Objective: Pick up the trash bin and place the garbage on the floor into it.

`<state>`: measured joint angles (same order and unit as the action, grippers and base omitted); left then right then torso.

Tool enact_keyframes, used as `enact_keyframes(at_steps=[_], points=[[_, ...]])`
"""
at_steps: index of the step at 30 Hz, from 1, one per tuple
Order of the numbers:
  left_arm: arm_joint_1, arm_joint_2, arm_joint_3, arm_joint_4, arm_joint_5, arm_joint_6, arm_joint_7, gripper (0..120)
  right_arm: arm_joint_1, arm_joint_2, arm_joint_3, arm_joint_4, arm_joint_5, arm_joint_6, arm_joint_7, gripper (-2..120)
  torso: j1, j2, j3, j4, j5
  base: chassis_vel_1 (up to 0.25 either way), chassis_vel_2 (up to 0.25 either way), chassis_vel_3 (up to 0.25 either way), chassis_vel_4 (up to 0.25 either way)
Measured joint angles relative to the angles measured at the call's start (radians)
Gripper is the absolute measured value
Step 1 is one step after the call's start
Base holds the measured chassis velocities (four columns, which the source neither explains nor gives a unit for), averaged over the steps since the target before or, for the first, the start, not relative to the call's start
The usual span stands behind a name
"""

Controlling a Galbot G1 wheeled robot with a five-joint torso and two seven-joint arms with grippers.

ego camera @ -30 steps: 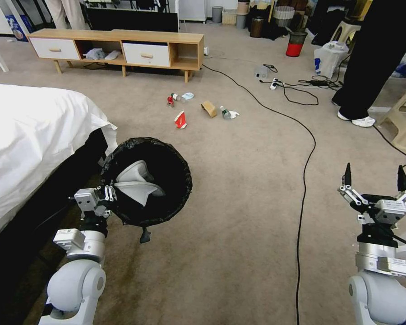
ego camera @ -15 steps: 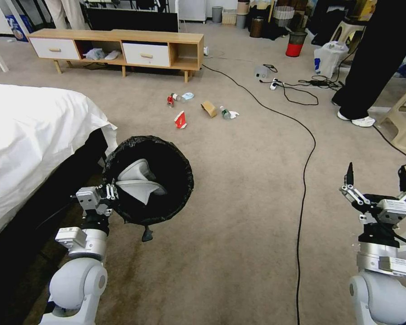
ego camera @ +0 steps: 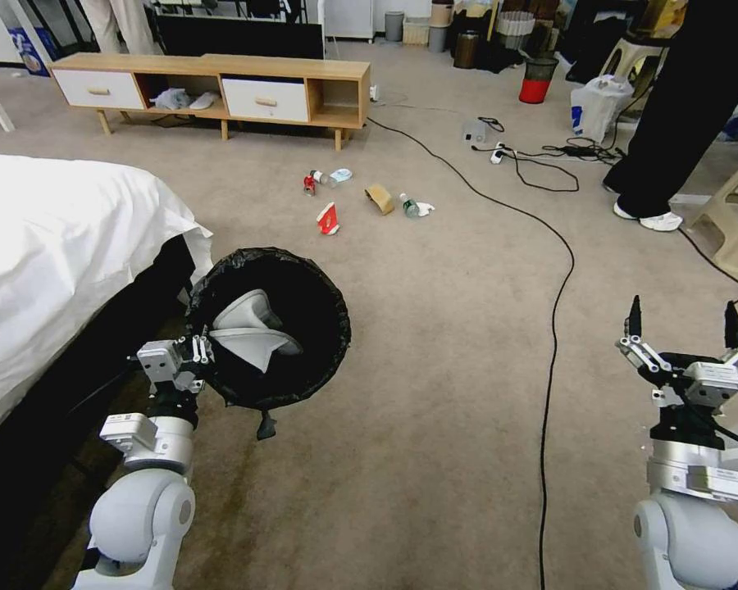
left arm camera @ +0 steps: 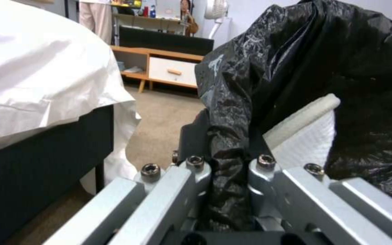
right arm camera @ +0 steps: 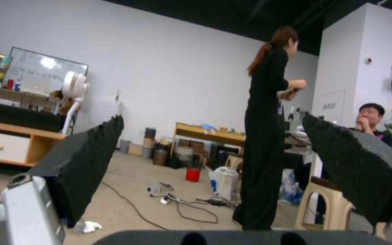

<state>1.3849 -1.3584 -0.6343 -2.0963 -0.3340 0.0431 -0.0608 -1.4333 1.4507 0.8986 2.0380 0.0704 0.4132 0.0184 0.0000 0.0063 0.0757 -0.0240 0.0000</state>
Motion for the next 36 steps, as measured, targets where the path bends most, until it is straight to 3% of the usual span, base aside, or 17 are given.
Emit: enact_keyframes(at_steps=[36], points=[[-0.008,-0.003,0.002,0.009,-0.004,-0.001,0.0,4,0.008,0.002,0.0,-0.013,0.0,0.005,-0.005,100,0.0,0.0,0.0,0.0,0.0,0.0,0.0,0.0,0.0]])
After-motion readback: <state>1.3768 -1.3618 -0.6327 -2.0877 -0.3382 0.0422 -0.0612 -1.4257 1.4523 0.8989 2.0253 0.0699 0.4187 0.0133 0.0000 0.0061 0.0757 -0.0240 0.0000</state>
